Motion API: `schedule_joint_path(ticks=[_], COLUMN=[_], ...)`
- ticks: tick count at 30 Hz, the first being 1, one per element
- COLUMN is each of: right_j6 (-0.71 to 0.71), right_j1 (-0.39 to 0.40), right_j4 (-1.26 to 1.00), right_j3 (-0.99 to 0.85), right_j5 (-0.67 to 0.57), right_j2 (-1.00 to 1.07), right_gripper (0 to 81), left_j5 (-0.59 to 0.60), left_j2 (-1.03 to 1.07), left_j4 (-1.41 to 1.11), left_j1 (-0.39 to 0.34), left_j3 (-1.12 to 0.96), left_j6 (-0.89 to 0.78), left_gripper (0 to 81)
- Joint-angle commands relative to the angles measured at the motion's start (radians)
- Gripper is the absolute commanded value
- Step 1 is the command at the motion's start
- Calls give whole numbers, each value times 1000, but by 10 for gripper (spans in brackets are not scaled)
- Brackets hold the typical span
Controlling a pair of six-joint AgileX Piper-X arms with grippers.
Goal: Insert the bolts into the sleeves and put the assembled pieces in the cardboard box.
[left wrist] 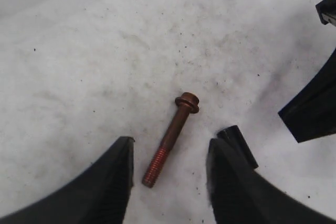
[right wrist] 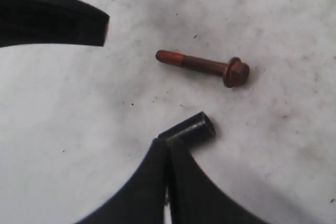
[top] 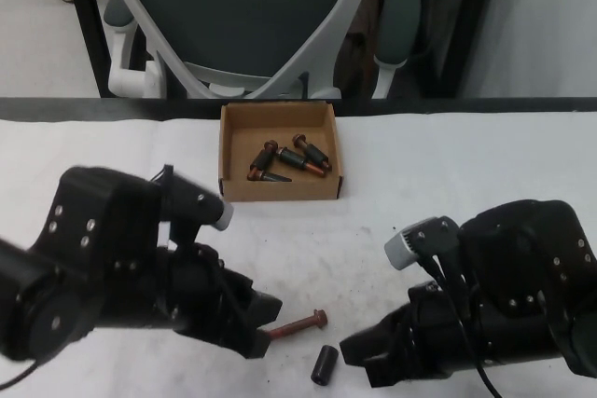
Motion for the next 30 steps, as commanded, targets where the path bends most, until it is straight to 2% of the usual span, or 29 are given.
schedule_joint_path(ticks=[1,6,9,15,18,30], right_j6=[60,85,83,69,86,129], right_j1=[2,6,14,39,51,127], right_j4=[27,59,131,185,205,298], right_j3=[-2,-19,-52,-83,-92,-146], right_j5=[1,1,4,66,101,228], right_j2=[-12,-12,-12,-12,-12,-12], right_gripper=[6,6,6,6,6,9], left_j5=[-9,-9,-23,-182,-247,-331], left_j2=[-16,-16,-16,-14,-14,94], left_j4=[106,265,326,429,450,464], left_j1=[-1,-18,-57,-115,-120,-120], left_j3=[-52,-134,-174,-252,-277,-313], left_j6=[29,68,139,290,332,512], left_gripper=[427,427,427,427,427,427])
